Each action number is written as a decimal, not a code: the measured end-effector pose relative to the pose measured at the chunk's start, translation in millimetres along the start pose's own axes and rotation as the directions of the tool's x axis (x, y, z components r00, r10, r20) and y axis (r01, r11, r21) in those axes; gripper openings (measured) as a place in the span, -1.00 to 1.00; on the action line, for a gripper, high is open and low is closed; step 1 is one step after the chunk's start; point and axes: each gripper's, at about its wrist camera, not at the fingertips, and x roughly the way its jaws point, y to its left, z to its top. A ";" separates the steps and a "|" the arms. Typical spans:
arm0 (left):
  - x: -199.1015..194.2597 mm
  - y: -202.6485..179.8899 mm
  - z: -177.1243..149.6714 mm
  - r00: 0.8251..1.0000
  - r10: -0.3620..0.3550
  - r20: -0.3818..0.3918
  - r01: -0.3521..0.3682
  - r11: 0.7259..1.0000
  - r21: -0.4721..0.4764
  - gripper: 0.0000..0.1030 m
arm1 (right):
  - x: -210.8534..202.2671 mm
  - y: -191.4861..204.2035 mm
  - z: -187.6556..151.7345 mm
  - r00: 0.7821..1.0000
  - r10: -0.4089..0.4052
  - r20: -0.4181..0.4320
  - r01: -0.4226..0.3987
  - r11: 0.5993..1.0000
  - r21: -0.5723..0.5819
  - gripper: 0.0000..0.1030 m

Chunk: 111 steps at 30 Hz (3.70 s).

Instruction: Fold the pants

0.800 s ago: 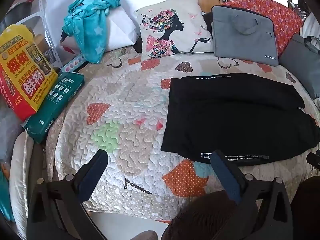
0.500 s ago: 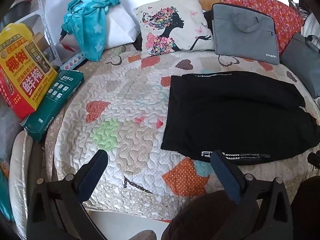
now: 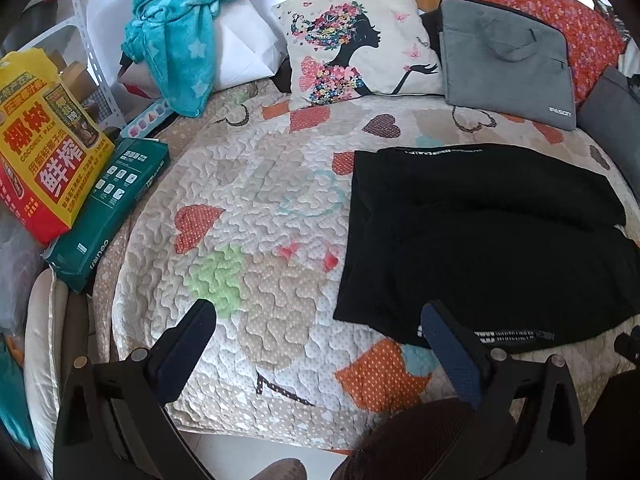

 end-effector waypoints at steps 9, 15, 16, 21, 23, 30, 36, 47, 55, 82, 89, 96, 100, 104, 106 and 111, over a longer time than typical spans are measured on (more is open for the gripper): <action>71.9 4.9 6.3 0.993 0.037 -0.110 -0.035 0.999 0.018 0.99 | 14.6 -6.7 4.0 0.999 0.002 -0.051 -0.001 1.000 0.023 0.97; 118.1 15.2 -12.8 0.975 0.017 -0.221 -0.017 1.000 0.001 0.99 | 24.4 -9.2 8.4 0.997 0.006 -0.077 -0.002 0.999 0.045 0.97; 120.5 16.5 -14.6 0.976 0.002 -0.220 -0.004 1.000 -0.009 0.99 | 25.5 -9.2 8.9 0.997 0.006 -0.081 -0.002 0.999 0.047 0.97; 123.3 19.6 -21.4 0.975 -0.042 -0.216 0.036 0.999 -0.033 0.99 | 29.6 -8.3 10.5 0.995 0.009 -0.095 -0.004 0.999 0.053 0.97; 125.1 23.3 -25.3 0.972 -0.074 -0.224 0.061 0.996 -0.062 1.00 | 30.0 -10.2 10.6 0.995 0.014 -0.095 -0.008 0.998 0.058 0.97; 128.9 32.1 -32.7 0.942 -0.166 -0.293 0.133 0.983 -0.130 1.00 | 28.7 -13.2 11.4 0.995 0.030 -0.092 -0.023 0.997 0.072 0.97; 104.9 26.6 -24.1 0.939 -0.204 -0.277 0.175 0.977 -0.126 -0.03 | 17.2 -17.5 11.2 0.997 0.055 -0.048 -0.050 0.994 0.093 0.97; 25.8 -5.0 60.7 0.933 -0.339 -0.118 0.335 0.941 -0.048 0.09 | -97.1 -19.9 62.7 0.910 -0.069 0.408 0.130 0.984 -0.124 1.00; 52.4 -56.9 129.1 0.910 -0.400 -0.108 0.408 0.911 0.066 0.09 | -26.6 -76.5 131.5 0.994 0.029 0.106 -0.024 0.998 -0.051 0.93; 255.7 -167.0 191.2 0.759 -0.528 -0.381 0.647 0.679 0.348 0.58 | 171.7 -105.6 314.5 0.971 0.087 -0.224 -0.137 0.967 -0.217 0.91; 240.6 -166.1 192.6 0.752 -0.549 -0.364 0.657 0.668 0.350 -0.56 | 170.1 -81.1 291.5 0.973 -0.069 -0.218 -0.015 0.931 -0.365 0.46; 216.3 -160.8 188.4 0.778 -0.542 -0.317 0.628 0.680 0.379 -0.73 | 155.8 -84.8 294.7 0.977 0.005 -0.213 -0.062 0.964 -0.260 -0.84; 192.7 -148.7 186.0 0.782 -0.556 -0.282 0.624 0.689 0.369 -0.74 | 139.7 -81.2 287.2 0.981 0.038 -0.193 -0.082 0.970 -0.227 -0.87; 158.4 -137.1 179.9 0.783 -0.575 -0.237 0.621 0.692 0.369 -0.75 | 107.8 -75.1 273.9 0.985 0.067 -0.161 -0.100 0.972 -0.211 -0.88; 136.4 -126.7 174.2 0.780 -0.590 -0.206 0.622 0.696 0.359 -0.75 | 90.6 -71.3 266.7 0.987 0.078 -0.141 -0.106 0.974 -0.200 -0.88; 85.9 -95.5 145.1 0.768 -0.627 -0.128 0.632 0.711 0.307 -0.75 | 40.5 -65.7 230.5 0.987 0.118 -0.110 -0.136 0.975 -0.174 -0.88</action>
